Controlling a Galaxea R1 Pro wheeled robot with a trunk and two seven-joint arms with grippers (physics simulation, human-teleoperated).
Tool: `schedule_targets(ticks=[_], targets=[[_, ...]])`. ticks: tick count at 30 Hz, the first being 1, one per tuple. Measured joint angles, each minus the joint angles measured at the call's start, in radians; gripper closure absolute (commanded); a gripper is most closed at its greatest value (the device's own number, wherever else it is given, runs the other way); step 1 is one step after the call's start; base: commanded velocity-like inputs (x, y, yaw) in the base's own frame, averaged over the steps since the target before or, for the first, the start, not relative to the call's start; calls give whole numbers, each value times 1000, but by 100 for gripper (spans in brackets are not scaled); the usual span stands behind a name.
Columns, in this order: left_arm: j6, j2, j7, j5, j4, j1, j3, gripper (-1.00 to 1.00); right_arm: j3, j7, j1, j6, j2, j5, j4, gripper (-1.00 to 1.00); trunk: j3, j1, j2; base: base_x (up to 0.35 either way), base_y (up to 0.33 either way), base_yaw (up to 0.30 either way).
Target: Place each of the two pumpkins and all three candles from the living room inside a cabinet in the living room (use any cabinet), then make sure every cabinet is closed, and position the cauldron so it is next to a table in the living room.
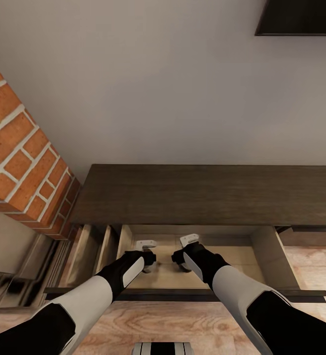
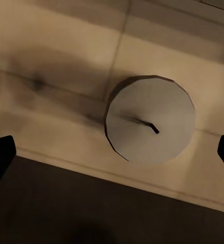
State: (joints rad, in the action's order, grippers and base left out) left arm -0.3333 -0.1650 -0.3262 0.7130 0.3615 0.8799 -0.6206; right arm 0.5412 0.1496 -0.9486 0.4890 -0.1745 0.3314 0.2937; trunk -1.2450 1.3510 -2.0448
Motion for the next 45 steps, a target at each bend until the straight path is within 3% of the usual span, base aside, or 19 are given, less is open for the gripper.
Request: schedule_targets(ticks=[2, 3, 28, 33, 37, 45], targets=[[0, 0, 0, 0, 0, 0, 0, 100, 0, 0, 0, 0, 0, 0, 1, -100, 0, 0, 0, 0, 0, 0], [1, 0, 0, 0, 0, 0, 0, -100, 0, 0, 0, 0, 0, 0, 2, -100, 0, 0, 0, 0, 0, 0], [3, 2, 0, -2, 10, -6, -1, -100, 0, -2, 1, -1, 0, -1, 8, -100, 0, 0, 0, 0, 0, 0], [-5, 9, 0, -3, 89, -14, -1, -100, -2, -8, 3, -1, 0, -2, 27, -100, 0, 0, 0, 0, 0, 0], [-15, 13, -6, -9, 175, -51, 2, -100, -6, -11, 11, 6, 0, -3, 85, -100, 0, 0, 0, 0, 0, 0], [-19, 15, -9, -15, 207, -70, 4, -100, -7, -10, 15, 7, 0, -3, 118, -100, 0, 0, 0, 0, 0, 0]])
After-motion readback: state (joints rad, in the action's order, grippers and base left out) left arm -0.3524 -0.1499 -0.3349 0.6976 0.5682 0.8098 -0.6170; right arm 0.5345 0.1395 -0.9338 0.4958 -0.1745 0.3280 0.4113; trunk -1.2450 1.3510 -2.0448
